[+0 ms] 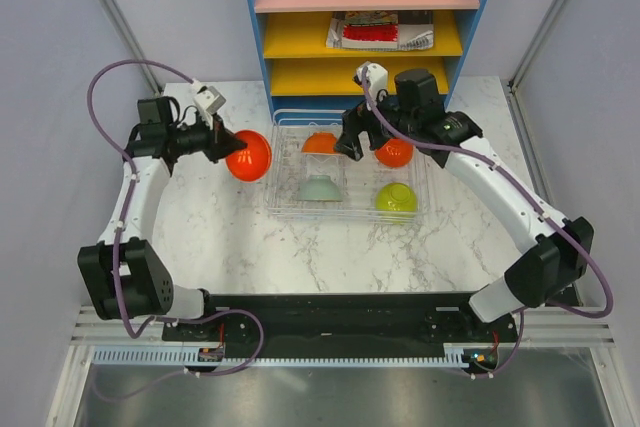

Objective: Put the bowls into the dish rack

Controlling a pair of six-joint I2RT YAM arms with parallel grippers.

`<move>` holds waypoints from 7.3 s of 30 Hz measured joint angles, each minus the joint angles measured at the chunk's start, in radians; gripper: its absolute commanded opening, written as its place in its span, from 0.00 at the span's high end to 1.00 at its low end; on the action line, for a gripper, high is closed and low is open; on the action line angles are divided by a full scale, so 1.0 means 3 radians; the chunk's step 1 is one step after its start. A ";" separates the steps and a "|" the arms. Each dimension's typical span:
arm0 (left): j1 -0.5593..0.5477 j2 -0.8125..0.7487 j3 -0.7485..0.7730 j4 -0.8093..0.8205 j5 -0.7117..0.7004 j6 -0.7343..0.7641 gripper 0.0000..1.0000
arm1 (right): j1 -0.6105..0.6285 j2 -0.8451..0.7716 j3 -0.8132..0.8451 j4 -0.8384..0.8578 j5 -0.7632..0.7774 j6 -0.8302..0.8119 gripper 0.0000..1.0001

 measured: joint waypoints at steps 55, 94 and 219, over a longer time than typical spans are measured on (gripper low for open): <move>-0.1587 0.0134 0.0636 0.0392 -0.0395 -0.0350 0.98 | -0.0174 0.0393 -0.0969 0.2698 -0.2523 0.2955 0.04; -0.1583 0.0079 0.0581 0.0566 -0.0309 -0.0510 0.98 | -0.0240 0.0397 -0.1204 0.3515 -0.2665 0.3418 0.15; 0.0011 -0.0524 -0.0404 0.0305 0.0228 -0.0598 0.00 | 0.0732 0.1026 -0.0467 -0.0109 0.2323 -0.0622 0.03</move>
